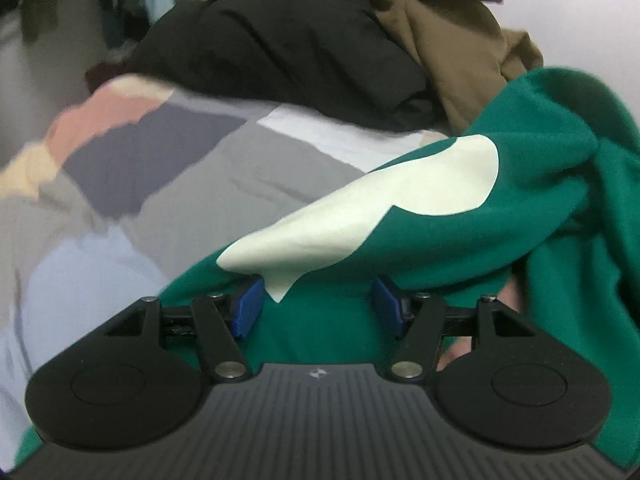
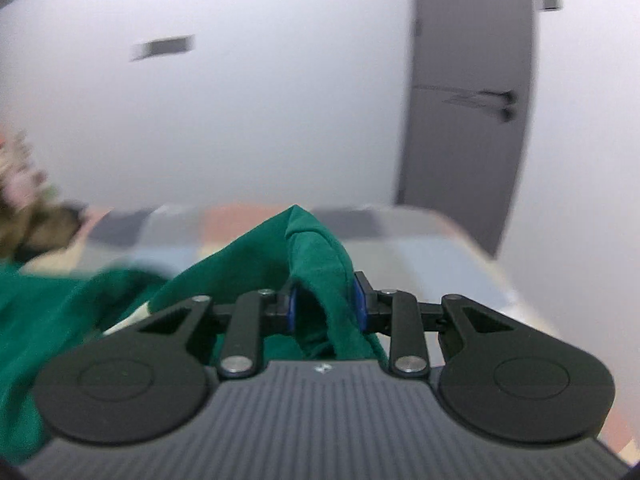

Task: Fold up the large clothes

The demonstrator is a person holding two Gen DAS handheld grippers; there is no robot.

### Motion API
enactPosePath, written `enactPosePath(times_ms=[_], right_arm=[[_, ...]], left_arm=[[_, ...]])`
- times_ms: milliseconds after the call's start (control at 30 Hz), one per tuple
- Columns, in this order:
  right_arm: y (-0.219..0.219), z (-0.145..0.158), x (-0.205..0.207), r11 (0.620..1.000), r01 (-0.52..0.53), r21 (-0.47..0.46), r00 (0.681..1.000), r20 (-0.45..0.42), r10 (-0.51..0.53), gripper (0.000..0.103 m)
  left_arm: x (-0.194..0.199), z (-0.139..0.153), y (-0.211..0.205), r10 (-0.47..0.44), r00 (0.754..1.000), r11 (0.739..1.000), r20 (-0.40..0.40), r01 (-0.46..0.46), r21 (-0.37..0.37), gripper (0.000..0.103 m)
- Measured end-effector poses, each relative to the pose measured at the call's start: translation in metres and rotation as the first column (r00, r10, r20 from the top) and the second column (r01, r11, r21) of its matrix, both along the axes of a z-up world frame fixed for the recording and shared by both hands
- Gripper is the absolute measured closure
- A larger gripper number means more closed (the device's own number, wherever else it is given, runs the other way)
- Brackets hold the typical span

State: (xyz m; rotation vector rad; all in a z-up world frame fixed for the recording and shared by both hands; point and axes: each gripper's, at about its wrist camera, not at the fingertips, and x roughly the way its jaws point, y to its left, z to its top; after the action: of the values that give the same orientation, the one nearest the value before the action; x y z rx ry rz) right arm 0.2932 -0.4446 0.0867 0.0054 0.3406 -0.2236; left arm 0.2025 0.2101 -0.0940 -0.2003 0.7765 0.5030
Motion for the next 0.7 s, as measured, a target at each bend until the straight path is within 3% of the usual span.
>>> enactPosePath(times_ms=[133,233,400,567,700], right_arm=[[-0.047,0.009,0.042,0.991,0.137,-0.003,0.989,0.051,-0.136,0.074],[-0.082,-0.004,0.066,0.972,0.231,-0.031,0.972,0.055,-0.229,0.074],[-0.151,-0.058,0.094,0.929,0.369,-0.027,0.927,-0.054,-0.37,0.073],[-0.201,-0.138,0.099,0.907,0.419,0.036,0.892,-0.201,-0.404,0.073],[-0.212,-0.169,0.095,0.92,0.39,0.031,0.905,-0.196,-0.377,0.071]], left_arm=[[0.015,-0.004,0.01,-0.006,1.0,1.0,-0.023,0.006,0.021,0.037],[0.024,-0.007,0.017,-0.016,0.999,0.998,-0.03,0.018,0.053,0.037],[0.037,-0.014,0.029,0.01,1.0,0.999,-0.021,-0.009,0.042,0.037],[0.047,-0.016,0.028,0.026,0.999,0.998,-0.022,-0.025,0.061,0.037],[0.046,-0.014,0.029,0.026,0.999,0.998,-0.02,-0.025,0.056,0.037]])
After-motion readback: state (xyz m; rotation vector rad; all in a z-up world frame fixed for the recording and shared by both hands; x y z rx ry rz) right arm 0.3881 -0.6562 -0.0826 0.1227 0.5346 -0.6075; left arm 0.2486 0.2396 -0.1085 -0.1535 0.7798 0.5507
